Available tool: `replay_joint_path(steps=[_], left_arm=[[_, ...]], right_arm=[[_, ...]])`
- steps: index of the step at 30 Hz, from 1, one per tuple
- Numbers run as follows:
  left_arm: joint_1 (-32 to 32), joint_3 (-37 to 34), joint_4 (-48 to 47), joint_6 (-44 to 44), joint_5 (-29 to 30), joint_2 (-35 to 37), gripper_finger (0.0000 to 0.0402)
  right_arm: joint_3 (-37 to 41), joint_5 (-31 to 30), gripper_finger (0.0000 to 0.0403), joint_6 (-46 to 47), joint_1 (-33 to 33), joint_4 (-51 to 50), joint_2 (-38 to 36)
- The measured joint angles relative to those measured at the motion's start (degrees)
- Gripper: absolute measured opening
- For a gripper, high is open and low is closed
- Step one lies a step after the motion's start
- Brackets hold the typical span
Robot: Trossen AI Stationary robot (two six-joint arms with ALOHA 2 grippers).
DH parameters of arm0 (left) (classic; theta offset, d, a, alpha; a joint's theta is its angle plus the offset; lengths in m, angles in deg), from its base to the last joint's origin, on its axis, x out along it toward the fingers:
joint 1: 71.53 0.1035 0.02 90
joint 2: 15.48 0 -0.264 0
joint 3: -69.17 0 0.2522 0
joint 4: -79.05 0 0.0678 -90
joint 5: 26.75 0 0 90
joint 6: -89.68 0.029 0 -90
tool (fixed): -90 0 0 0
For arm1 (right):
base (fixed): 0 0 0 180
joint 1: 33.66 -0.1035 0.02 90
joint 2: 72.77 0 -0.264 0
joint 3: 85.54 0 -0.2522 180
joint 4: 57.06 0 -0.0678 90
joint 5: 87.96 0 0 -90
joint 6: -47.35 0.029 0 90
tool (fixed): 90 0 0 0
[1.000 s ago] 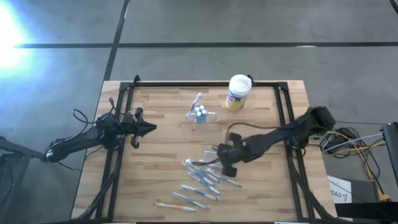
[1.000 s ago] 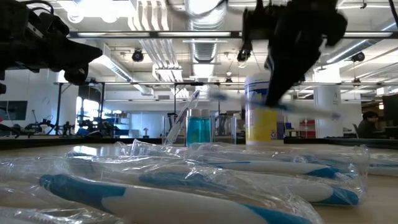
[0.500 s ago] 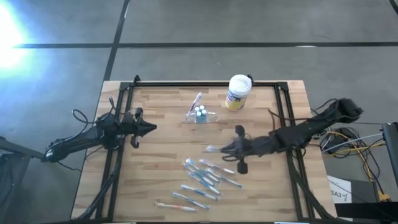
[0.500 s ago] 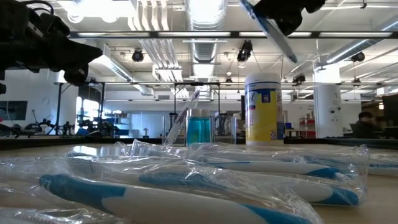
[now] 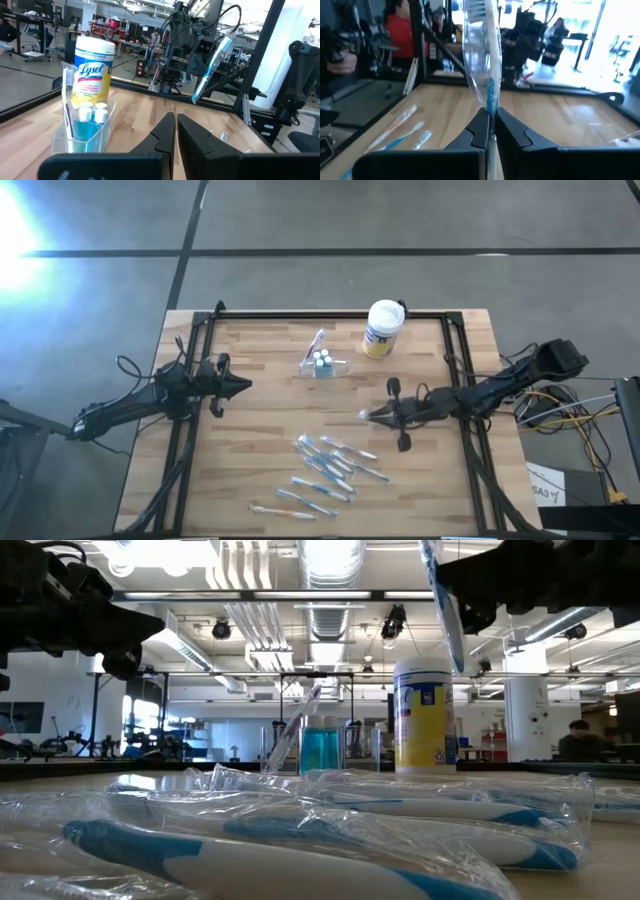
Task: Pick & Place toothbrushing station
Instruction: Put the blue toothbrush into the left section of the transparent organizer
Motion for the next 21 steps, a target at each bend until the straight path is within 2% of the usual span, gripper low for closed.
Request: replay_joint_path(steps=[6,11,13,17,21], left_arm=[[0.00,-0.16,0.00,1.18,2.46,-0.09,0.0025],[-0.02,-0.20,-0.11,1.16,3.37,-0.07,0.0025],[-0.01,-0.20,-0.10,1.09,3.38,-0.10,0.0025],[-0.02,-0.22,-0.11,0.93,3.57,-0.17,0.0025],[-0.01,-0.24,-0.09,0.93,3.58,-0.17,0.0025]], right_arm=[[5.08,-0.09,0.0013,-2.62,0.35,6.06,-2.33],[9.15,-0.72,0.0013,-1.76,3.01,5.11,-11.47],[10.48,-0.68,0.0013,-1.23,4.18,1.59,-16.76],[10.92,-0.70,0.0013,-0.86,4.93,-12.16,-26.79],[12.26,-0.66,0.0013,-1.99,4.93,-14.37,-33.63]])
